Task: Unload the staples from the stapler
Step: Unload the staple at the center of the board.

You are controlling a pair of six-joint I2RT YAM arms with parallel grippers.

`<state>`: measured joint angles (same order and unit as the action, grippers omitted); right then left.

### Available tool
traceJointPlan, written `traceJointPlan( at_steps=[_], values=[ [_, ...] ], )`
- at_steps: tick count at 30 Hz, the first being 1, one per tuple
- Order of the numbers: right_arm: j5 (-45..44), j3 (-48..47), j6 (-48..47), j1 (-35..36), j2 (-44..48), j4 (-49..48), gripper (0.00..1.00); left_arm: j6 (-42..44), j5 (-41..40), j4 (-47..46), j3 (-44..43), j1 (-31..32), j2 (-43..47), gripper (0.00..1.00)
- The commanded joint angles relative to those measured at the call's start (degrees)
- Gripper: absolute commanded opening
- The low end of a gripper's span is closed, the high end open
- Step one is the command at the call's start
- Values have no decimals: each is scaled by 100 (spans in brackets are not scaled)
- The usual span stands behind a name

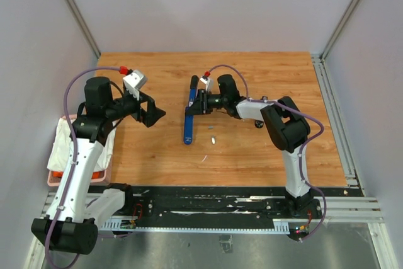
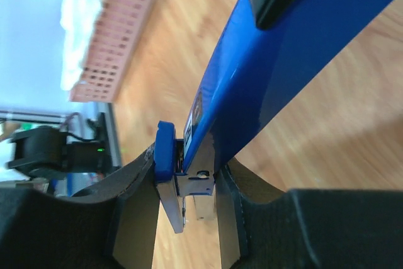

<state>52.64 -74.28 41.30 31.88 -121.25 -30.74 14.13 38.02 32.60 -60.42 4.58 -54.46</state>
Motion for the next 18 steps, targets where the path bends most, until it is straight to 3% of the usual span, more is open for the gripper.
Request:
traceJointPlan(
  at_steps=[1, 5, 9, 11, 15, 18],
  values=[
    [-703, -149, -1309, -68, -148, 1372, 12, 55, 150, -178, 77, -36, 114, 98],
    [1, -212, -368, -133, -107, 562, 12, 31, 177, -231, 149, -36, 137, 98],
    [815, -199, 1497, -138, -132, -1524, 14, 3, 226, -301, 212, -36, 145, 98],
    [937, -135, 1883, -136, -117, -2157, 15, -10, 250, -307, 228, -36, 146, 98],
    [849, 103, 1674, -129, -242, -2280, 14, -15, 288, -345, 256, -36, 137, 98],
    [-257, 444, -157, -134, -27, -815, 9, -29, 270, -368, 290, -36, 137, 98]
  ],
)
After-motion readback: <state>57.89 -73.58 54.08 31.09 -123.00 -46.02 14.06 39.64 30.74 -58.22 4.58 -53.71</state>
